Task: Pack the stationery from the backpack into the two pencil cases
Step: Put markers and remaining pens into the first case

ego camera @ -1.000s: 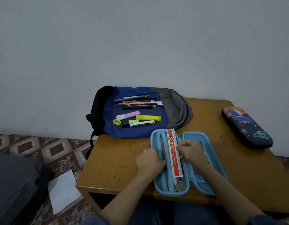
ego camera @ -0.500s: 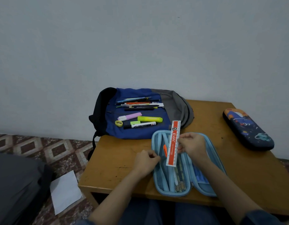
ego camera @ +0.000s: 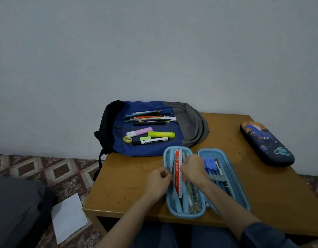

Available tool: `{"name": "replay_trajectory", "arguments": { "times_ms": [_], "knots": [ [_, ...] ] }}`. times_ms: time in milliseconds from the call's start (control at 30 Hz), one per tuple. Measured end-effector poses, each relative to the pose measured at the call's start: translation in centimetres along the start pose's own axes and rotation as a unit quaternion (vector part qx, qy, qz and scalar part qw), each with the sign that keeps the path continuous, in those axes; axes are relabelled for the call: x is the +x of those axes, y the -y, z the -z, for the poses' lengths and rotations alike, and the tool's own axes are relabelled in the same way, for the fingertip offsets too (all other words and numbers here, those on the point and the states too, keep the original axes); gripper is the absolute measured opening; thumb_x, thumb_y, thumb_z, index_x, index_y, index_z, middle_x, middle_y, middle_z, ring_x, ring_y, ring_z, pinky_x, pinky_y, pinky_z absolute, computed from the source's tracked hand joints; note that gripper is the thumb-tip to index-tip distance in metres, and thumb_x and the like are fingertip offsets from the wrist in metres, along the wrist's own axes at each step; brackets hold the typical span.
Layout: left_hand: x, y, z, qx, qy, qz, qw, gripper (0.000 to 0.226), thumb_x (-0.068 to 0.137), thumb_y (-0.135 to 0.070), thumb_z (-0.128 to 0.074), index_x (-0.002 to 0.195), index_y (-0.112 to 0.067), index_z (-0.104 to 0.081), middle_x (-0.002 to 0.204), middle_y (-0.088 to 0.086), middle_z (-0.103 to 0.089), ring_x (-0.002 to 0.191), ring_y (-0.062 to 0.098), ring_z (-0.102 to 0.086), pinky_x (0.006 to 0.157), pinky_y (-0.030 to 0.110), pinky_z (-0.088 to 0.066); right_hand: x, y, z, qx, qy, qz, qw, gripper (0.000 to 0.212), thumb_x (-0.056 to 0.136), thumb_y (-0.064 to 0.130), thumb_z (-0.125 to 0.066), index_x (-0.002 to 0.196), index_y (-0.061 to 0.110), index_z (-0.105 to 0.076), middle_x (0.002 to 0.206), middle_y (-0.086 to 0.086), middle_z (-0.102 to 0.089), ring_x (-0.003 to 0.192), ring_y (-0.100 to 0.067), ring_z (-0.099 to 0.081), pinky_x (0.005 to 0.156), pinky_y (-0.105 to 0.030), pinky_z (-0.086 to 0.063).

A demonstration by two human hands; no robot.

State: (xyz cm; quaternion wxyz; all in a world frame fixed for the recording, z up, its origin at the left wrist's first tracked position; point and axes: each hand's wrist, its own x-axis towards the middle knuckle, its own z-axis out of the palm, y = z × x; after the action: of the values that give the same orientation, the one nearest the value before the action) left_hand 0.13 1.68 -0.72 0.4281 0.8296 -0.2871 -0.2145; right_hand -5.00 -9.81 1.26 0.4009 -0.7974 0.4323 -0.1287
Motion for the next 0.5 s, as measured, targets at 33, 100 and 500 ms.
{"name": "replay_trajectory", "arguments": {
  "times_ms": [33,100,500],
  "knots": [
    [-0.1,0.0,0.0,0.001,-0.001,-0.004,1.000,0.026,0.092,-0.016,-0.052,0.067,-0.022,-0.052,0.067,-0.009,-0.053,0.059,0.003,-0.046,0.049,0.009,-0.037,0.0,0.0,0.0,-0.037,0.021,-0.005,0.999,0.021,0.078,-0.008,-0.054,0.059,0.001,-0.054,0.065,-0.021,-0.063,0.064,-0.033,-0.068,0.056,-0.043,-0.058],
    [-0.2,0.0,-0.1,-0.006,-0.007,-0.012,1.000,0.027,0.092,-0.014,-0.053,0.066,-0.022,-0.051,0.065,-0.009,-0.052,0.057,0.002,-0.045,0.047,0.007,-0.037,-0.3,0.2,0.0,-0.086,0.059,-0.016,0.994,0.021,0.080,-0.005,-0.056,0.060,0.001,-0.054,0.060,-0.016,-0.060,0.048,-0.023,-0.064,0.044,-0.031,-0.055],
    [-0.1,0.2,-0.5,0.012,-0.006,-0.024,1.000,0.023,0.091,-0.022,-0.057,0.068,-0.026,-0.057,0.067,-0.012,-0.056,0.058,-0.001,-0.048,0.049,0.007,-0.038,-0.9,0.1,1.1,-0.191,0.130,0.115,0.966,0.027,0.087,0.005,-0.051,0.076,0.014,-0.074,0.084,-0.011,-0.067,0.082,-0.022,-0.061,0.074,-0.034,-0.052]
  ]
}}
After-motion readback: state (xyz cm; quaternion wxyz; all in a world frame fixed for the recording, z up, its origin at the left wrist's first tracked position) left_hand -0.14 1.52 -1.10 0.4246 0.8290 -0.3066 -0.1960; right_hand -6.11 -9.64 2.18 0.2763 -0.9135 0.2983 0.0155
